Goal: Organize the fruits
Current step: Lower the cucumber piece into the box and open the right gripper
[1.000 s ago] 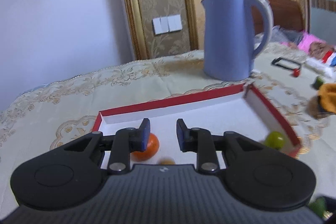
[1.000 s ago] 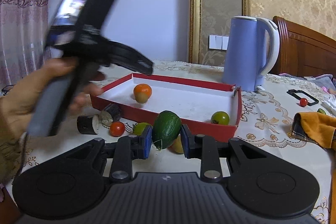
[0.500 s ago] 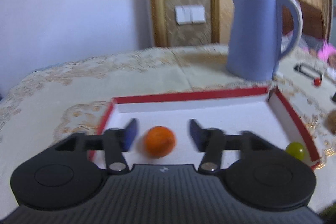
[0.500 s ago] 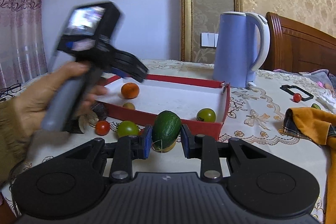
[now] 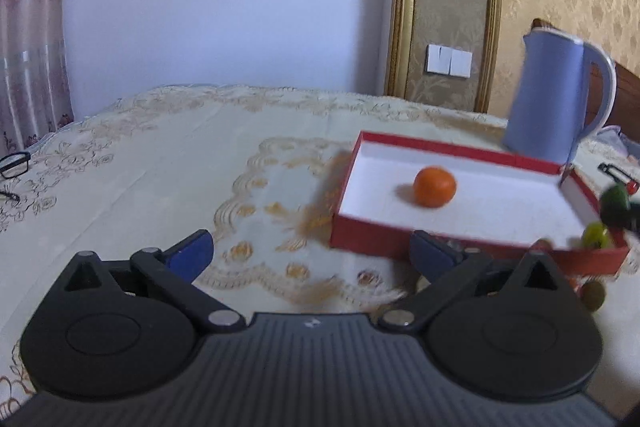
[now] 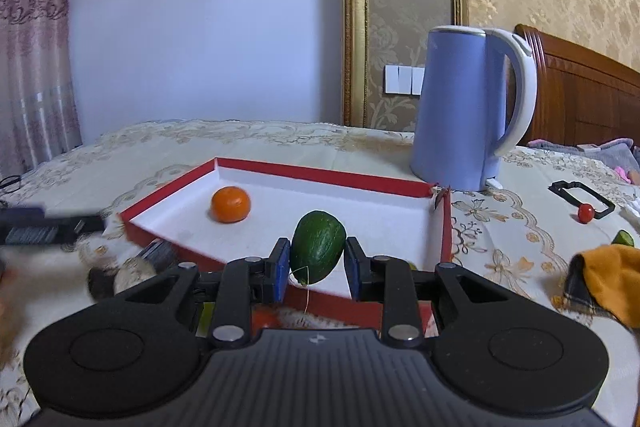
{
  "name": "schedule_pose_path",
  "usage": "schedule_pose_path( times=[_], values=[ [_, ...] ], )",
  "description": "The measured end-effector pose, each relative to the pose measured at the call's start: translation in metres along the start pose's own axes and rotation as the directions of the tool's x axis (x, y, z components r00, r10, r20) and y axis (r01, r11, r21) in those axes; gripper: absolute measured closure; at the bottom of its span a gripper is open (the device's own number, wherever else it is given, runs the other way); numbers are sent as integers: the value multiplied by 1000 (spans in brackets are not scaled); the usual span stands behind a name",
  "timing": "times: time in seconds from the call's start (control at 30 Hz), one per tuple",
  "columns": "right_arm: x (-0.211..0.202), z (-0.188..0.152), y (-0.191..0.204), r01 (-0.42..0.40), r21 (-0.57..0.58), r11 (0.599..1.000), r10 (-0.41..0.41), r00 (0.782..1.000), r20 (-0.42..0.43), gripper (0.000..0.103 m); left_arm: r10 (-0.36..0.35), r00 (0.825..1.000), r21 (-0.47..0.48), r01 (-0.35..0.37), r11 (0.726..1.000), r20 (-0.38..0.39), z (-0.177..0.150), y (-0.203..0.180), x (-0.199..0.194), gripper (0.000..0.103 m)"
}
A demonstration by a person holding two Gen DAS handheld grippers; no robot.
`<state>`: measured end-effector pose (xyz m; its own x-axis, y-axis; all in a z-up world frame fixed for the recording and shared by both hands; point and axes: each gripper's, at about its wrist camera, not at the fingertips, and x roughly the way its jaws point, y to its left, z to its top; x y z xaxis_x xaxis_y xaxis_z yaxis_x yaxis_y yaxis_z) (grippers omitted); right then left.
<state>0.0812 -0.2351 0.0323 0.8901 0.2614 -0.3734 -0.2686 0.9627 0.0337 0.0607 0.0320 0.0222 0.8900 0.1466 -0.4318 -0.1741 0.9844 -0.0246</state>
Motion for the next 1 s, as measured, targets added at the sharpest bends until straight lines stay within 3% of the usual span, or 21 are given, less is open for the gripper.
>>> schedule_pose_path(
  times=[0.23, 0.53, 0.67, 0.73, 0.8, 0.87, 1.0],
  values=[
    [37, 16, -7, 21, 7, 1000, -21, 999, -36, 75, 8, 1000, -1, -8, 1000, 14, -9, 0, 0, 0],
    [95, 32, -29, 142, 47, 989, -136, 984, -114, 75, 4, 999, -39, -5, 999, -37, -10, 8, 6, 0],
    [83, 26, -29, 125, 60, 990, -117, 985, -125, 73, -3, 999, -31, 2, 1000, -37, -10, 6, 6, 0],
    [65, 21, -24, 118, 49, 992, -112, 988, -103, 62, -9, 999, -23, 8, 1000, -39, -10, 5, 6, 0],
    [45, 18, -20, 109, 52, 993, -106, 993, -53, 22, -11, 999, -16, 10, 1000, -40, -10, 4, 7, 0],
    [26, 16, -17, 102, 47, 994, -104, 994, 33, 18, -3, 999, -14, 3, 1000, -40, -10, 4, 6, 0],
    [9, 18, -14, 119, 38, 992, -121, 992, 46, 18, -21, 999, -21, 20, 1000, -38, -10, 7, 4, 0]
  ],
)
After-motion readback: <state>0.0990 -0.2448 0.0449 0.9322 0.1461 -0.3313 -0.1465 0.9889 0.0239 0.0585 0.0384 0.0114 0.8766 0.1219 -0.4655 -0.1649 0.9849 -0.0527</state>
